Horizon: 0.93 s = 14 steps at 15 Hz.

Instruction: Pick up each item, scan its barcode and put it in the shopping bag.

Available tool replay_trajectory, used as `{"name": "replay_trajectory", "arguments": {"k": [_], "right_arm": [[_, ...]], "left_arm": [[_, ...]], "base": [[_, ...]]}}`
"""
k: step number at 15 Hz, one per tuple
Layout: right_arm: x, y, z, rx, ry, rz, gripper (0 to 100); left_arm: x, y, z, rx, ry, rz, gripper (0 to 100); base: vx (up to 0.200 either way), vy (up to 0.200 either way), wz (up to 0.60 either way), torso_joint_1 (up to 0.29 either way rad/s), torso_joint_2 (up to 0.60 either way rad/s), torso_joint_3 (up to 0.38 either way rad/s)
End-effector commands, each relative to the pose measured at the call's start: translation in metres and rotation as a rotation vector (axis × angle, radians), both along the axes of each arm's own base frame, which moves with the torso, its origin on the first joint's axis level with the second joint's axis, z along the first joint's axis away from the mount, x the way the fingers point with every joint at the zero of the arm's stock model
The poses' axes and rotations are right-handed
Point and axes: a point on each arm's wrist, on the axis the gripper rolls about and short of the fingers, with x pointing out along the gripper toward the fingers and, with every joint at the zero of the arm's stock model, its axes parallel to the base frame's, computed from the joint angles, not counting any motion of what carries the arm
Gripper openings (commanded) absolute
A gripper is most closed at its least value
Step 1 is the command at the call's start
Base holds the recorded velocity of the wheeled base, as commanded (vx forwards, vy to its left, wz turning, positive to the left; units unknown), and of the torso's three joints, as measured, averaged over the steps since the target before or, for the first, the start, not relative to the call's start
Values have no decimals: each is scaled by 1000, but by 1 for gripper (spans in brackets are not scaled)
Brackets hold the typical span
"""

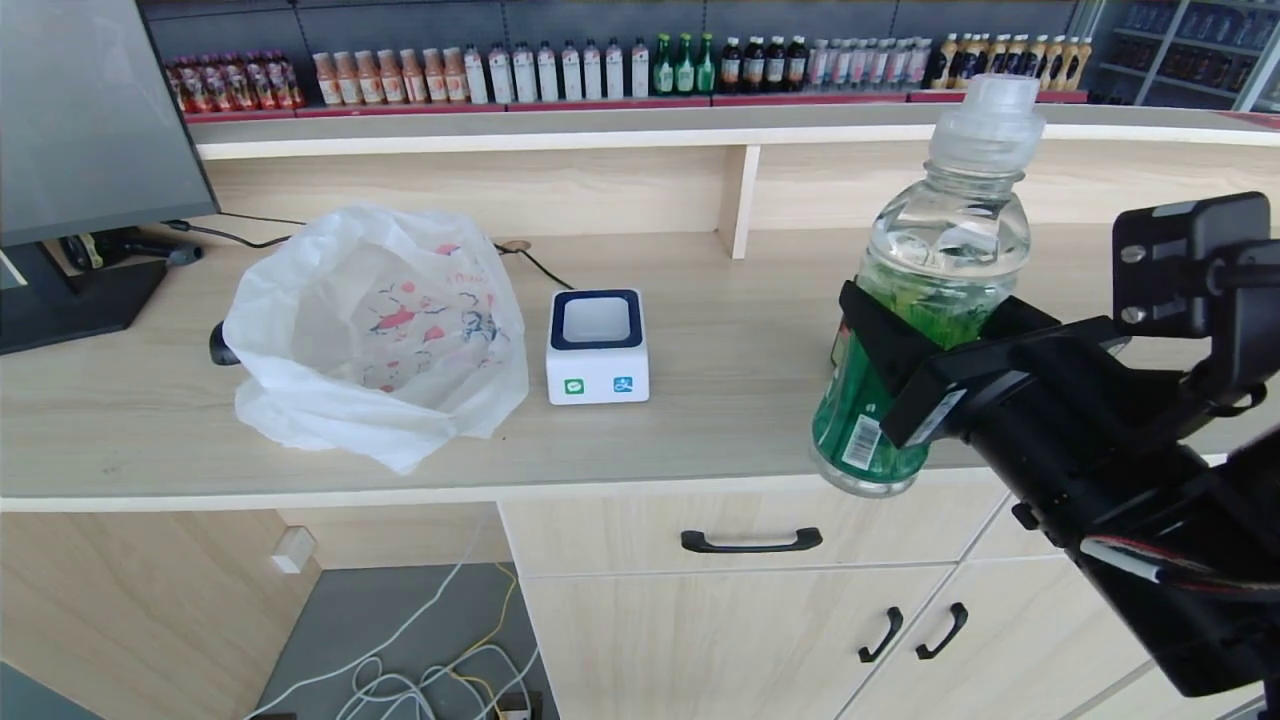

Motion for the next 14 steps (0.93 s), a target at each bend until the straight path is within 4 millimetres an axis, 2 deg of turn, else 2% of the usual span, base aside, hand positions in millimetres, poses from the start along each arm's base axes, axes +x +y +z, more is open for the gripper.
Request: {"name": "replay_trajectory", "arguments": {"k": [1,8,12,14], "right_arm": [[1,0,3,11,-7,-2,0],[7,5,3,85,19,28,0],[10,9,-4,71,42,29,0],[16,15,1,86,25,28,0]], "left_arm": [[0,0,0,-2,0,1,100],[0,0,0,1,0,2,100],[0,0,0,-4,0,2,100],[0,0,0,-5,0,2,100]], "base": [[0,0,0,0,0,0],[0,200,0,2,2,2],[0,200,0,5,4,5],[0,200,0,0,2,2]]}}
